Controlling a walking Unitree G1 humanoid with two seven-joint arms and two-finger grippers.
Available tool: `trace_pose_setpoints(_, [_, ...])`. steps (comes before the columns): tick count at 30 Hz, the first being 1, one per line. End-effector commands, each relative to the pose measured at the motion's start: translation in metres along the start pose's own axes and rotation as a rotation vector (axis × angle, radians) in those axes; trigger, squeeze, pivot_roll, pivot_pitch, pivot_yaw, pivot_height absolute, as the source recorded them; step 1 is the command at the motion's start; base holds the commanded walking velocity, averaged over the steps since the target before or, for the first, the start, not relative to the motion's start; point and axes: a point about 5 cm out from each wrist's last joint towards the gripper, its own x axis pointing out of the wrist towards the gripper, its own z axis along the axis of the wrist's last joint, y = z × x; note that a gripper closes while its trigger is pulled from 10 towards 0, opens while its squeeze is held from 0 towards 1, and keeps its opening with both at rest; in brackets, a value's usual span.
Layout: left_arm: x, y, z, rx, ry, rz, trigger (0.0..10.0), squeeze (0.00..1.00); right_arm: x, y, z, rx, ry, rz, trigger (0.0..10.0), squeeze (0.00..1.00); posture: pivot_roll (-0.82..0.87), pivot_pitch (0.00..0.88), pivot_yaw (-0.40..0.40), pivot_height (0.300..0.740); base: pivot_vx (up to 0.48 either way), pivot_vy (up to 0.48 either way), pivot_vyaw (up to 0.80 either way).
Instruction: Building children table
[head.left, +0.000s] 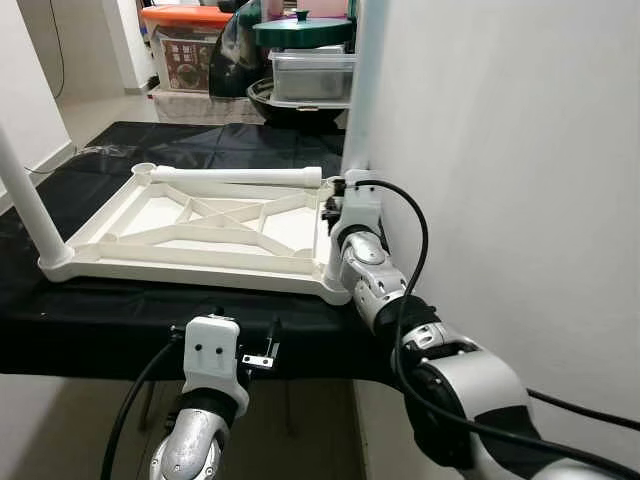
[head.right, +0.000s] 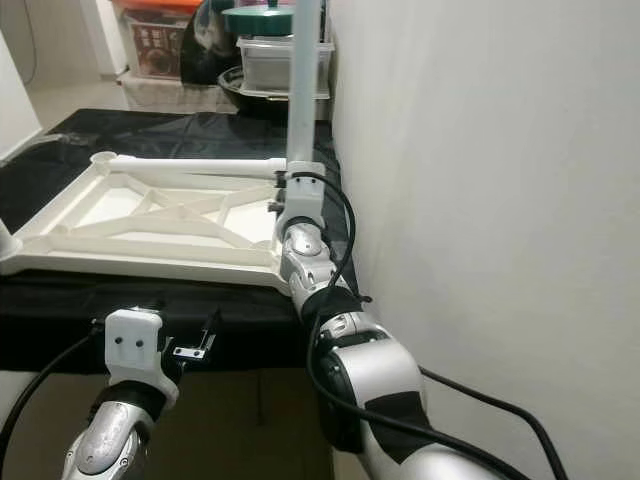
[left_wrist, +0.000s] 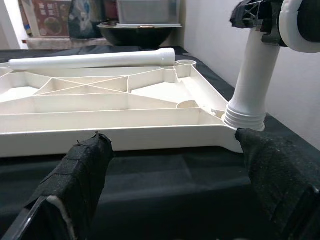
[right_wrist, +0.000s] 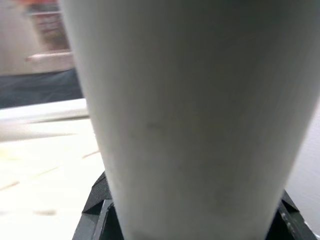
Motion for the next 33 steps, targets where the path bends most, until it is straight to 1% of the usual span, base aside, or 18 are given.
trace_pose_setpoints(1, [0.001, -0.001, -0.001, 0.005, 0.002, -0.003, 10.0, 0.00, -0.002, -0.007, -0.016, 0.121, 0.096, -0.084, 0.0, 0.00, 0.02, 0.000, -0.050, 0.740, 0.000, 0.000, 0.00])
trace_pose_setpoints(2, [0.001, -0.001, -0.001, 0.002, 0.000, -0.004, 10.0, 0.00, -0.004, 0.002, -0.013, 0.134, 0.071, -0.036, 10.0, 0.00, 0.02, 0.000, -0.047, 0.740, 0.000, 0.000, 0.00])
trace_pose_setpoints(5, [0.001, -0.001, -0.001, 0.004, 0.000, -0.006, 10.0, 0.00, -0.008, 0.017, -0.008, 0.178, 0.028, 0.066, 10.0, 0.00, 0.02, 0.000, -0.047, 0.740, 0.000, 0.000, 0.00])
trace_pose_setpoints(6, [0.001, -0.001, -0.001, 0.004, 0.000, -0.007, 10.0, 0.00, -0.010, 0.024, -0.003, 0.187, -0.010, 0.158, 10.0, 1.00, 0.02, 0.000, -0.048, 0.740, 0.000, 0.000, 0.00])
trace_pose_setpoints(7, [0.001, -0.001, -0.001, 0.004, 0.000, -0.007, 10.0, 0.00, -0.010, 0.024, -0.003, 0.187, -0.010, 0.158, 10.0, 1.00, 0.02, 0.000, -0.048, 0.740, 0.000, 0.000, 0.00])
trace_pose_setpoints(9, [0.001, 0.000, -0.001, 0.004, 0.001, -0.005, 10.0, 0.00, -0.011, 0.031, 0.006, 0.160, -0.074, 0.313, 10.0, 1.00, 0.02, 0.000, -0.046, 0.740, 0.000, 0.000, 0.00])
trace_pose_setpoints(10, [0.001, 0.000, -0.001, 0.004, 0.001, -0.005, 10.0, 0.00, -0.011, 0.032, 0.009, 0.145, -0.096, 0.362, 10.0, 0.91, 0.02, 0.000, -0.046, 0.740, 0.000, 0.000, 0.00])
trace_pose_setpoints(11, [0.001, 0.001, -0.001, 0.004, 0.000, -0.003, 10.0, 0.00, -0.011, 0.034, 0.010, 0.174, -0.079, 0.442, 10.0, 0.00, 0.02, 0.000, -0.046, 0.740, 0.000, 0.000, 0.00])
trace_pose_setpoints(15, [0.002, 0.001, -0.001, 0.004, -0.001, -0.002, 10.0, 0.00, -0.010, 0.033, 0.011, 0.203, -0.066, 0.505, 10.0, 0.00, 0.02, 0.000, -0.049, 0.740, 0.000, 0.000, 0.00])
trace_pose_setpoints(17, [0.002, 0.001, -0.001, 0.004, -0.002, -0.003, 10.0, 0.00, -0.011, 0.029, 0.010, 0.171, -0.054, 0.725, 10.0, 0.00, 0.01, 0.000, -0.050, 0.740, 0.000, 0.000, 0.00])
trace_pose_setpoints(18, [0.002, 0.001, -0.001, 0.004, -0.002, -0.003, 10.0, 0.00, -0.011, 0.029, 0.010, 0.171, -0.054, 0.725, 10.0, 0.00, 0.01, 0.000, -0.050, 0.740, 0.000, 0.000, 0.00])
trace_pose_setpoints(21, [0.003, -0.001, -0.001, 0.002, -0.003, -0.009, 10.0, 0.00, -0.021, 0.027, 0.002, 0.113, 0.053, 1.111, 10.0, 0.00, 0.01, 0.000, -0.047, 0.740, 0.000, 0.000, 0.00])
trace_pose_setpoints(24, [0.003, -0.001, -0.001, 0.001, -0.004, -0.010, 10.0, 0.00, -0.027, 0.030, -0.004, 0.044, 0.095, 1.213, 10.0, 0.00, 0.01, 0.000, -0.047, 0.740, 0.000, 0.000, 0.00])
trace_pose_setpoints(25, [0.002, -0.001, -0.001, 0.002, -0.002, -0.010, 10.0, 0.00, -0.034, 0.035, -0.008, -0.023, 0.121, 1.332, 10.0, 0.00, 0.03, 0.000, -0.048, 0.740, 0.000, 0.000, 0.00])
trace_pose_setpoints(28, [0.001, -0.001, -0.001, 0.002, 0.000, -0.011, 10.0, 0.00, -0.042, 0.040, -0.012, -0.080, 0.148, 1.467, 10.0, 0.00, 0.03, 0.000, -0.050, 0.740, 0.000, 0.000, 0.00])
trace_pose_setpoints(31, [0.001, -0.001, -0.001, 0.001, 0.002, -0.012, 10.0, 0.00, -0.045, 0.044, -0.011, -0.078, 0.152, 1.503, 10.0, 0.00, 0.04, 0.000, -0.056, 0.740, 0.000, 0.000, 0.00])
trace_pose_setpoints(32, [0.000, -0.001, -0.002, 0.001, 0.004, -0.012, 10.0, 0.00, -0.045, 0.052, -0.011, -0.071, 0.149, 1.473, 6.0, 0.00, 0.04, 0.000, -0.057, 0.740, 0.000, 0.000, 0.00])
trace_pose_setpoints(33, [0.000, -0.001, -0.002, 0.001, 0.004, -0.012, 10.0, 0.00, -0.045, 0.052, -0.011, -0.071, 0.149, 1.473, 6.0, 0.00, 0.04, 0.000, -0.057, 0.740, 0.000, 0.000, 0.00])
